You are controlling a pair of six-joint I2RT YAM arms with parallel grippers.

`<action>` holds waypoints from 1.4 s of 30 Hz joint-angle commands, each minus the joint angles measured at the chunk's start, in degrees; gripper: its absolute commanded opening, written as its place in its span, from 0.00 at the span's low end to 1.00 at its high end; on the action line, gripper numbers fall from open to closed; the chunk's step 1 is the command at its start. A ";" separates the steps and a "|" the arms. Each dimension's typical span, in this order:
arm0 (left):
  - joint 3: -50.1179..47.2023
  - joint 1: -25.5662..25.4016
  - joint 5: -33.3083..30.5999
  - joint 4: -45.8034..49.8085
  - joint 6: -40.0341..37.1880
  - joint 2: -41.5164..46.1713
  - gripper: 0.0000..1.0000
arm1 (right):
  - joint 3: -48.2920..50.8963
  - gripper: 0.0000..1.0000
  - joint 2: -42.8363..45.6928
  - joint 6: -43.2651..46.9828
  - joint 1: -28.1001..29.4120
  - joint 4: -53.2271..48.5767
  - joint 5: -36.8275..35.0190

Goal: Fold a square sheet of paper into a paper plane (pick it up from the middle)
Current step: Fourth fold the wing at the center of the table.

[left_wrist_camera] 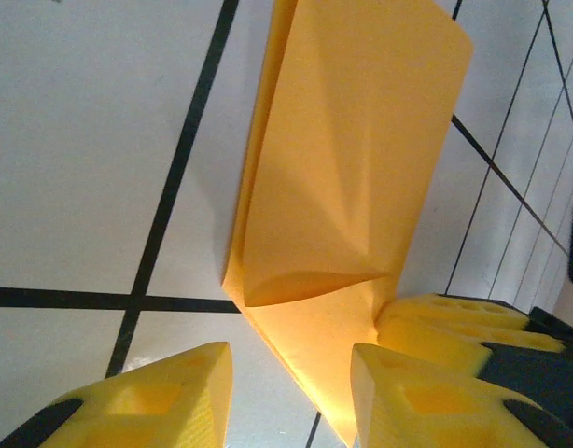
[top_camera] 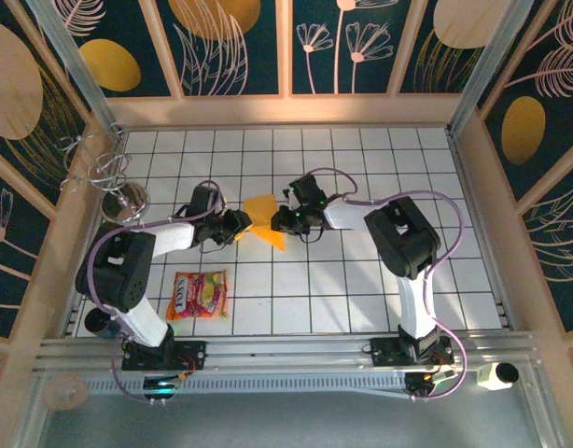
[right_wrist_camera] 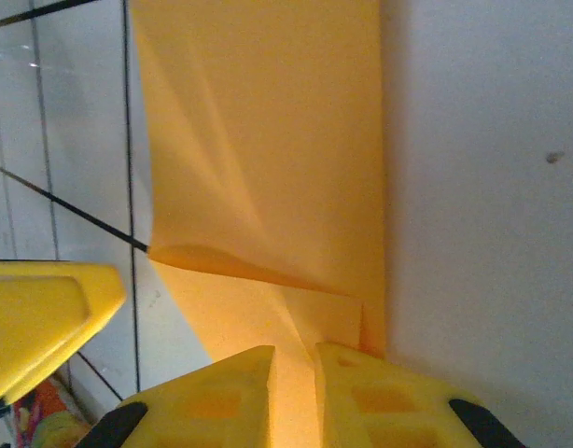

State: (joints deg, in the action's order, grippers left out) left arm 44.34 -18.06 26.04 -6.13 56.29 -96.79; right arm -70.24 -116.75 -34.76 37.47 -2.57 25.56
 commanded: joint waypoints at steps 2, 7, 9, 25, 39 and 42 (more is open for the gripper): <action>0.61 -0.19 1.82 -1.17 0.84 -1.09 0.38 | -0.36 0.19 -1.66 -0.57 -0.67 -1.87 -1.14; 2.04 -0.31 2.44 -0.54 0.58 -4.30 0.34 | -0.10 0.19 -2.26 -0.50 -0.77 -2.00 -0.69; 2.90 -0.47 2.41 0.26 0.21 -4.88 0.32 | -0.14 0.19 -2.38 -0.48 -0.83 -1.96 -0.56; 6.19 -0.94 5.07 -0.43 -0.84 -7.54 0.24 | 0.39 0.17 -2.48 -0.02 -1.13 -1.87 -0.27; 10.10 -0.16 8.56 -0.07 -5.39 -11.85 0.24 | 1.11 0.17 -1.99 1.97 -1.62 -0.97 0.72; 11.07 0.18 8.71 0.98 -6.31 -12.64 0.23 | 1.07 0.17 -1.88 2.63 -1.63 -0.93 0.81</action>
State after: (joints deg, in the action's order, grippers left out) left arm 53.58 -18.44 33.06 -6.35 52.21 -108.09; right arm -70.13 -117.38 -33.98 36.23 -2.74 26.63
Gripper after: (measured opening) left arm 0.234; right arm 0.165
